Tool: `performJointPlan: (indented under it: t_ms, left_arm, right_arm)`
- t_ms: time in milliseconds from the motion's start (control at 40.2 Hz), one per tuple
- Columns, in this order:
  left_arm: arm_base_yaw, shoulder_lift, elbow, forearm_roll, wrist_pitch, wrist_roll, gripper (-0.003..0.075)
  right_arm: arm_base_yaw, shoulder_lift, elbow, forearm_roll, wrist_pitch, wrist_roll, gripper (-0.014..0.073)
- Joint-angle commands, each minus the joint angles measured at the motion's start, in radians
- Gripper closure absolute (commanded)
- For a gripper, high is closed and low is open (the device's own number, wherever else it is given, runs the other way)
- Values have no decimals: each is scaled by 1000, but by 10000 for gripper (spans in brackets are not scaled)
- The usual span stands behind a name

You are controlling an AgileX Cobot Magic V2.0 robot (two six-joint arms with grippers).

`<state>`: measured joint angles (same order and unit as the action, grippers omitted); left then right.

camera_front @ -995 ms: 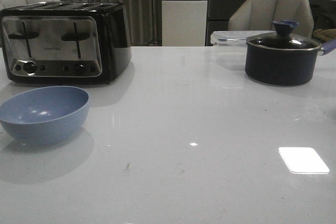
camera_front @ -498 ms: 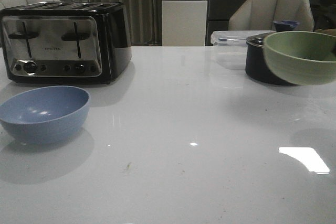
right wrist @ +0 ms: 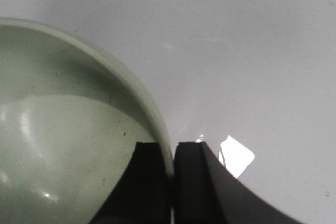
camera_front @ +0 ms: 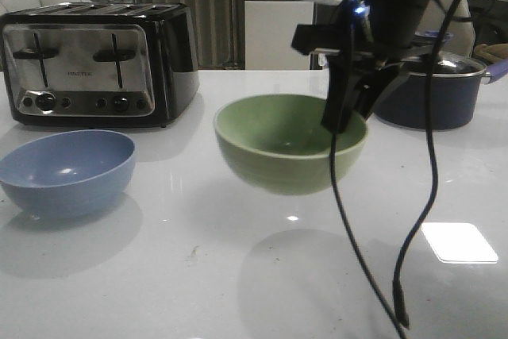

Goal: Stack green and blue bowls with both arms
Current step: 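Grasp the green bowl rim with the right gripper and lift it, then set the green bowl down at table center, release, withdraw right gripper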

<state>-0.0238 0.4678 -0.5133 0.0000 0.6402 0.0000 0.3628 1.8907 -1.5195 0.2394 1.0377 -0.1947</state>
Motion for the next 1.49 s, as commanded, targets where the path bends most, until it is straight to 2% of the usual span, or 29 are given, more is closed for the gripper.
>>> performJointPlan:
  t_ms: [0, 324, 423, 572, 672, 871, 1045, 1319, 1468]
  left_arm:
    - [1, 11, -35, -7, -73, 0, 190]
    - [1, 11, -35, -7, -73, 0, 190]
    - [1, 11, -35, -7, -73, 0, 190]
    - [1, 11, -35, -7, -73, 0, 190]
    - [1, 11, -35, -7, -73, 0, 190]
    - [1, 11, -35, -7, -81, 0, 190]
    - [1, 11, -35, -11, -81, 0, 190]
    - [1, 11, -35, -16, -84, 0, 190]
    - [1, 11, -35, -16, -84, 0, 190]
  right_arm:
    - [23, -21, -32, 19, -32, -11, 510]
    - [27, 41, -32, 16, -43, -11, 491]
    - [27, 41, -32, 10, -61, -11, 411]
    - [27, 41, -32, 7, -76, -11, 237]
    - [27, 41, -32, 6, -102, -11, 179]
    - [28, -11, -32, 7, -111, -11, 183]
    - [44, -156, 11, 7, -167, -34, 183]
    - [130, -472, 279, -5, -318, -107, 183]
    - [133, -653, 457, -41, -358, -107, 183]
